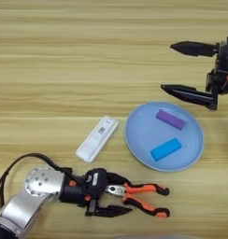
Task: Move the objects on the table
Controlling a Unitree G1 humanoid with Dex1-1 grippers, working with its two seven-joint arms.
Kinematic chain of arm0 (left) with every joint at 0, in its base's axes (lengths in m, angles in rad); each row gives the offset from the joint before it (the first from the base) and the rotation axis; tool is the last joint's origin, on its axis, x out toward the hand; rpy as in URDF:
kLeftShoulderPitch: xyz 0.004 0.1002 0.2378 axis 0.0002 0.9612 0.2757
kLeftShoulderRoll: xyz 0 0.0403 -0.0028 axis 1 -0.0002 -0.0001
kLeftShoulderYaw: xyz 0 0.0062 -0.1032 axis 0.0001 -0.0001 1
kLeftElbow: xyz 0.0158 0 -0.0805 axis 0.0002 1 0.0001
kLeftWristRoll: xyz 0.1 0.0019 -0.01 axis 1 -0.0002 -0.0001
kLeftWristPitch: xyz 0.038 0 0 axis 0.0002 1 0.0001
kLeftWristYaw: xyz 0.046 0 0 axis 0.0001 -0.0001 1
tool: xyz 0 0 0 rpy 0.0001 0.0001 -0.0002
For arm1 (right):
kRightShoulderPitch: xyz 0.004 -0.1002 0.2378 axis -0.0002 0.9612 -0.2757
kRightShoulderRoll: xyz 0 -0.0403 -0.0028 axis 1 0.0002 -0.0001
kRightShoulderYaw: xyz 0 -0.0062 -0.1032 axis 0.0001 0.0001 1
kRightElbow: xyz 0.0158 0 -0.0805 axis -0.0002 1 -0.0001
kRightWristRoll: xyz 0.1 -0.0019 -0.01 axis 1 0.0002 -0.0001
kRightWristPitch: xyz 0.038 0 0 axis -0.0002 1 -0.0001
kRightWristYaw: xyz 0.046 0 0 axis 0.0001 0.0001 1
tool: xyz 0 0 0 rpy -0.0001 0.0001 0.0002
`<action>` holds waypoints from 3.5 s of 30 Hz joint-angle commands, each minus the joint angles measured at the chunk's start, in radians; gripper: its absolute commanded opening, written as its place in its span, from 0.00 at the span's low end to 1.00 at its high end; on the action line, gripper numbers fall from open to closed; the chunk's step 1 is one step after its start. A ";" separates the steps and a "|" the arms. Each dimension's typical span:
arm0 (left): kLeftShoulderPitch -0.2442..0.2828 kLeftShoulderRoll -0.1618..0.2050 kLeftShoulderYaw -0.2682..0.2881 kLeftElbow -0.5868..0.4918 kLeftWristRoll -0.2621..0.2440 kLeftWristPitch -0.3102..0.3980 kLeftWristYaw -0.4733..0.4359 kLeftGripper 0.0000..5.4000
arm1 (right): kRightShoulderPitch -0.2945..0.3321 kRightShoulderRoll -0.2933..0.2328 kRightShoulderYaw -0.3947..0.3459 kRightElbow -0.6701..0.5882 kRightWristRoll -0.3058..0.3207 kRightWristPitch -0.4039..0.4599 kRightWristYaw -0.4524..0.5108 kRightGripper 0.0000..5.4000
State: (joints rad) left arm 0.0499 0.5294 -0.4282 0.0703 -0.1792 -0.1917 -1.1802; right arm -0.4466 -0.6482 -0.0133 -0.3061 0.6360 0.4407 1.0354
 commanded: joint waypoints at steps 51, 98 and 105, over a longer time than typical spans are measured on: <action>-0.258 -0.246 0.344 -0.289 -0.059 0.106 0.615 0.99 | 0.166 0.000 0.040 -0.012 -0.121 -0.082 -0.014 1.00; -0.397 -0.403 0.504 -0.010 0.156 0.045 1.127 1.00 | -0.005 -0.037 0.390 0.461 -0.507 -0.250 0.318 0.93; -0.401 -0.398 0.509 -0.003 0.149 0.048 1.122 1.00 | -0.019 0.005 0.430 0.543 -0.573 -0.339 0.311 0.73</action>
State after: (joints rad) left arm -0.3525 0.1297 0.0751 0.0707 -0.0250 -0.1499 -0.0571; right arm -0.4435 -0.6650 0.3957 0.2004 0.1088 0.1602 1.3720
